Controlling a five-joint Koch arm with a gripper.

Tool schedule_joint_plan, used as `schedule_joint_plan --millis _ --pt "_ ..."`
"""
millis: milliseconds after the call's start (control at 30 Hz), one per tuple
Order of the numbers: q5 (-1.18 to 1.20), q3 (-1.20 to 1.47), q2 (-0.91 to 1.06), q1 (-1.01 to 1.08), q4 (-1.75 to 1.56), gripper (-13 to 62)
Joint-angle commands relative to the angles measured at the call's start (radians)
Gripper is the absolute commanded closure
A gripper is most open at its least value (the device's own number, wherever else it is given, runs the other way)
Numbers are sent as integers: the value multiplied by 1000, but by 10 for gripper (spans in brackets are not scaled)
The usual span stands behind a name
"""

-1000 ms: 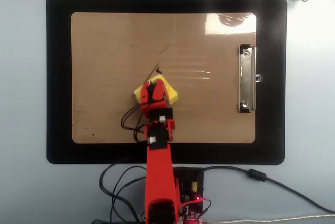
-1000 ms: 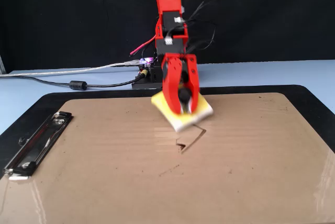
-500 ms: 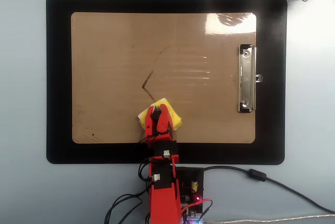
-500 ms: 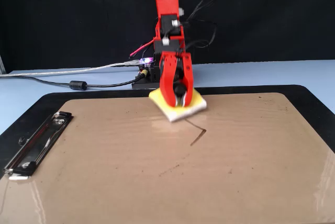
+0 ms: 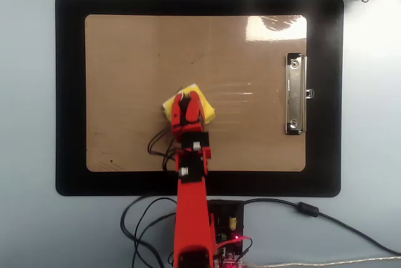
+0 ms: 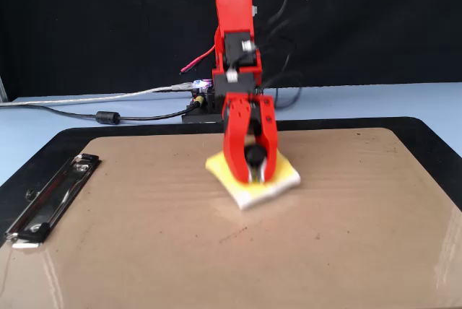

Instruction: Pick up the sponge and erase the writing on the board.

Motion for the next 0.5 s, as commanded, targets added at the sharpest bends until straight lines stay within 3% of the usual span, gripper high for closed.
schedule_joint_plan --millis 0,100,333,467 --pt "-23 147 318 -18 110 566" --pt "-32 161 353 -77 164 566" --pt "-43 -327 -264 -121 80 566" --pt "-43 -238 -189 -124 86 566"
